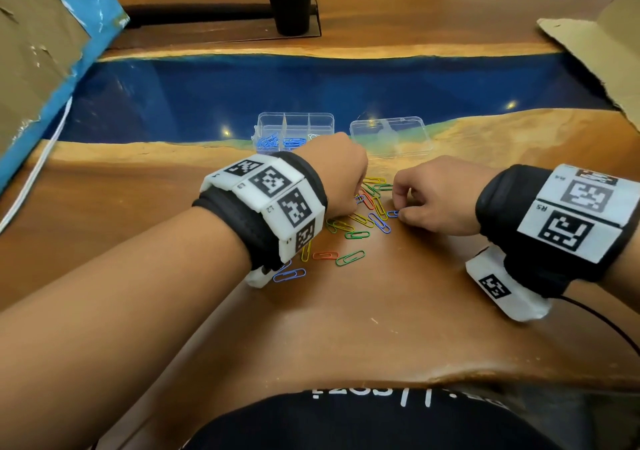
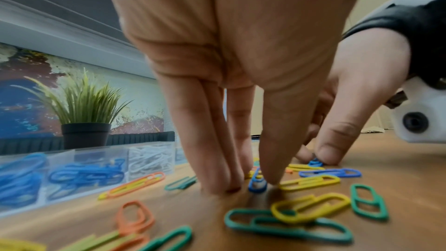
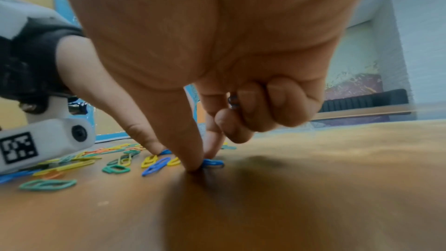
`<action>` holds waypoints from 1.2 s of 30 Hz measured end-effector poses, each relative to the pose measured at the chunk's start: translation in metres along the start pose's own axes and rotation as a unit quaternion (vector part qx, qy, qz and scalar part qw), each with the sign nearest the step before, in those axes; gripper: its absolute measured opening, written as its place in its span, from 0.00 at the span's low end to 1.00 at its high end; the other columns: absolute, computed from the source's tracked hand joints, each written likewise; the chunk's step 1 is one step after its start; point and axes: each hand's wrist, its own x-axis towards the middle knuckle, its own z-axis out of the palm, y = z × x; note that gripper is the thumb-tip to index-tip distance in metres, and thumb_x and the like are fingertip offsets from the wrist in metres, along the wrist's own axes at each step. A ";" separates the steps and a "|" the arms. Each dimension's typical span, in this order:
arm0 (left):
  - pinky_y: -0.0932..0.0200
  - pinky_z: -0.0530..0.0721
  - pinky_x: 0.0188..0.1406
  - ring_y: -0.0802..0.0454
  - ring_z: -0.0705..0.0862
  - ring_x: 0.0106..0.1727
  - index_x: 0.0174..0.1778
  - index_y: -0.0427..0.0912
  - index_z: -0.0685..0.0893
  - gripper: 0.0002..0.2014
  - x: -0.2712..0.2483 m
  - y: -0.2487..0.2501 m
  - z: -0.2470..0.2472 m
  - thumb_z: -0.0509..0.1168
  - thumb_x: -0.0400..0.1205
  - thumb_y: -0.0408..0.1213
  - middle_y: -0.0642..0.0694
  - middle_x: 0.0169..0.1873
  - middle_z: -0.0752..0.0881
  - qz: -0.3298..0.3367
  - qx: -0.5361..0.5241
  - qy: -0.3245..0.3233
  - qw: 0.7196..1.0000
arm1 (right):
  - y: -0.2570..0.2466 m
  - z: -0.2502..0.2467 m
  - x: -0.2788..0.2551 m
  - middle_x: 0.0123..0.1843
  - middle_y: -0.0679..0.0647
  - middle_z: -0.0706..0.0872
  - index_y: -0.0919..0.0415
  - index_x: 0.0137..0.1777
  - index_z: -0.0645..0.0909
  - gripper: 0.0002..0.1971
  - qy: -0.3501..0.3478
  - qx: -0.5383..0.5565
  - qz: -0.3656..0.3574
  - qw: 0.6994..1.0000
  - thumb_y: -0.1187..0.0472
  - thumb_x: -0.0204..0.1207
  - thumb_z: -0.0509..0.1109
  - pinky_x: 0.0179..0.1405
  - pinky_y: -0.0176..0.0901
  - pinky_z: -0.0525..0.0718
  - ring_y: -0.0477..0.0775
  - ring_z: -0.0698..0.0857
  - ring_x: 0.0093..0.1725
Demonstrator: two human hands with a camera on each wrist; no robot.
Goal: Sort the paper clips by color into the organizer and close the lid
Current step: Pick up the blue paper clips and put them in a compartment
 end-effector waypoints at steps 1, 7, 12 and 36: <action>0.55 0.80 0.44 0.42 0.85 0.51 0.46 0.40 0.86 0.08 0.001 0.002 0.000 0.64 0.77 0.38 0.42 0.46 0.87 -0.002 0.007 0.001 1.000 | -0.001 0.000 0.000 0.32 0.42 0.75 0.49 0.41 0.76 0.03 -0.003 0.002 0.002 1.000 0.58 0.76 0.65 0.30 0.33 0.69 0.51 0.76 0.40; 0.56 0.78 0.38 0.45 0.79 0.42 0.40 0.42 0.82 0.04 0.005 0.011 0.001 0.66 0.76 0.38 0.46 0.32 0.78 -0.014 0.031 -0.031 0.999 | -0.004 0.000 -0.005 0.32 0.43 0.75 0.49 0.33 0.72 0.10 -0.020 -0.007 0.009 1.000 0.58 0.74 0.65 0.28 0.35 0.67 0.49 0.74 0.37; 0.56 0.80 0.39 0.46 0.80 0.40 0.39 0.40 0.83 0.05 0.003 0.006 0.001 0.68 0.73 0.38 0.44 0.37 0.82 -0.017 -0.003 -0.047 0.999 | -0.003 -0.002 -0.003 0.31 0.42 0.73 0.50 0.41 0.72 0.06 0.011 -0.002 0.002 1.000 0.56 0.75 0.67 0.27 0.32 0.65 0.50 0.74 0.38; 0.63 0.71 0.31 0.59 0.73 0.28 0.40 0.50 0.77 0.02 -0.098 -0.044 0.018 0.63 0.77 0.43 0.53 0.26 0.75 -0.055 -0.165 -0.095 0.980 | 0.000 -0.001 0.011 0.27 0.55 0.72 0.58 0.30 0.67 0.15 -0.047 0.442 0.041 0.895 0.72 0.77 0.53 0.19 0.34 0.61 0.48 0.66 0.19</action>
